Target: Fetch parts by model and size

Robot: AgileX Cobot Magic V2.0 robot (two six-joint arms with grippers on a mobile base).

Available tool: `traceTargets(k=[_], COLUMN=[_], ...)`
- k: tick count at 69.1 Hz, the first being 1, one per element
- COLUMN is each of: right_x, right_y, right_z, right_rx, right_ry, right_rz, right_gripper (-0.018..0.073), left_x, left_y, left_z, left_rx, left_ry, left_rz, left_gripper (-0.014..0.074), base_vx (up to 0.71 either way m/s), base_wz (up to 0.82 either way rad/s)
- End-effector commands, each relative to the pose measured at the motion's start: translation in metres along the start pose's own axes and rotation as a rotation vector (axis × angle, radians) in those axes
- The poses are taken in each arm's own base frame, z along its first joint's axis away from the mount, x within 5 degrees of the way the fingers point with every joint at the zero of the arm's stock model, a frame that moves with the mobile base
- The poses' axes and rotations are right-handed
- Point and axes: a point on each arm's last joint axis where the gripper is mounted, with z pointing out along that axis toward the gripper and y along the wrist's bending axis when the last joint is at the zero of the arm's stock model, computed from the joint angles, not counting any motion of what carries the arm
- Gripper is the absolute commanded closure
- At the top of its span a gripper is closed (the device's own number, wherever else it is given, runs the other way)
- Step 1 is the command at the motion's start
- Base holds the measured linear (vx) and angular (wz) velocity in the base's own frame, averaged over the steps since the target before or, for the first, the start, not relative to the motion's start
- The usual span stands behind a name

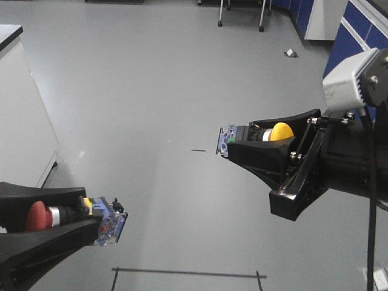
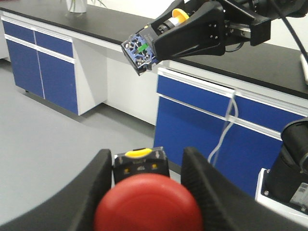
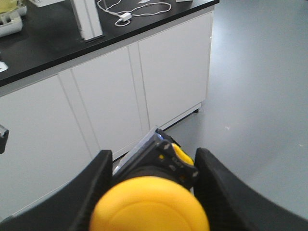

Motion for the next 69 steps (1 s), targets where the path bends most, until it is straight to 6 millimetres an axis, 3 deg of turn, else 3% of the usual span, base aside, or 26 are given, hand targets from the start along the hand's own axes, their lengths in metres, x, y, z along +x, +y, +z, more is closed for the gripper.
traceTargets(k=[1,69], right_x=[-0.0131,-0.0123], right_y=[0.0003,0.0016], right_z=[-0.0067,-0.0066], right_rx=[0.022,0.007], right_ry=[-0.070,-0.061], right_rz=[0.004,0.005], right_gripper=[0.0564,0.0564], left_x=[-0.0162,-0.0161], left_y=[-0.0013,-0.0014], left_z=[-0.0018,-0.0018], left_rx=[0.007,0.009], left_ry=[-0.078,-0.078], left_rz=[-0.014,-0.014], left_gripper=[0.0603,0.0603], base_vx=[0.59,0.63], base_wz=[0.05,-0.07])
